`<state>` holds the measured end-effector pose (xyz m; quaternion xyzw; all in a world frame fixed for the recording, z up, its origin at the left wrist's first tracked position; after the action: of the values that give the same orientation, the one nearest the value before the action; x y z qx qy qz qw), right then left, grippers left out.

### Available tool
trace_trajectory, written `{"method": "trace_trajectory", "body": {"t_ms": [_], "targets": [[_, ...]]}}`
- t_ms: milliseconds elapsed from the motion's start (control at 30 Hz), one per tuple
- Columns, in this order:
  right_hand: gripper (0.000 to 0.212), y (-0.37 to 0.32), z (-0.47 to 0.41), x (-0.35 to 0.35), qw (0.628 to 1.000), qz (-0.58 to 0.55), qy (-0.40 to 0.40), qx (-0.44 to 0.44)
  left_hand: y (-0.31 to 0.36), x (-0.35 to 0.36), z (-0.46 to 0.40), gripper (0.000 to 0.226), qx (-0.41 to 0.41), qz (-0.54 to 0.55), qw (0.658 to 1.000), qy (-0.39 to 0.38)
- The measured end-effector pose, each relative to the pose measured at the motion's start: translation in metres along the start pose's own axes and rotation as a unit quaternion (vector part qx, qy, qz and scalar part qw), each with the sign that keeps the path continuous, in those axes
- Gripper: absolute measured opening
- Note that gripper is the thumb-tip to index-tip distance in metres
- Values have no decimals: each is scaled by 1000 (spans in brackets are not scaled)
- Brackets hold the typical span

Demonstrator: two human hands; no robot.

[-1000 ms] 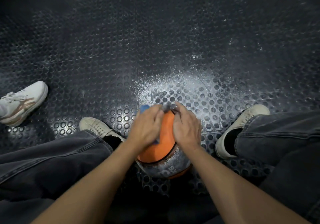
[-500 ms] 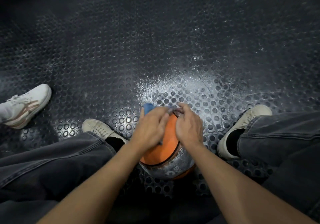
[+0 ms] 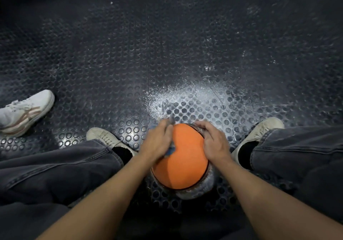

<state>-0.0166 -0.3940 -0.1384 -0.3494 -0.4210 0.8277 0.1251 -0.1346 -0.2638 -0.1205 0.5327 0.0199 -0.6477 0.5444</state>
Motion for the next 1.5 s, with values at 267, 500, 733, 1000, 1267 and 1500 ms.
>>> {"method": "trace_trajectory", "body": {"t_ms": [267, 500, 733, 1000, 1267, 1500], "targets": [[29, -7, -13, -2, 999, -34, 26, 24, 3, -28, -2, 27, 36, 41, 998, 38], [29, 22, -39, 3, 973, 0, 7, 231, -29, -17, -32, 29, -77, 167, 983, 8], [72, 56, -15, 6, 874, -223, -82, 423, -22, 2, -41, 32, -128, 223, 966, -27], [40, 22, -18, -5, 958, -129, -39, 253, -37, -1, 11, 23, -116, 395, 892, 190], [32, -14, -12, 5, 992, -4, 69, 104, -30, 4, 26, 20, -113, 363, 911, 162], [9, -25, -12, 12, 996, 9, 85, 41, -30, -29, 22, 22, -79, 292, 929, 214]]}}
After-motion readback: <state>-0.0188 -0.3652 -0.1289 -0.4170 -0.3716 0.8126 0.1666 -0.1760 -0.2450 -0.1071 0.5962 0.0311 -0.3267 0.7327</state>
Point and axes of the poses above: each hand's wrist, its own z-axis away from the middle knuckle, its own x-axis out of the palm, y = z × x, the point moved 3 cm from there along -z, towards the middle knuckle, and after that the axes turned 3 degrees about -z, right-handed, at the moved point
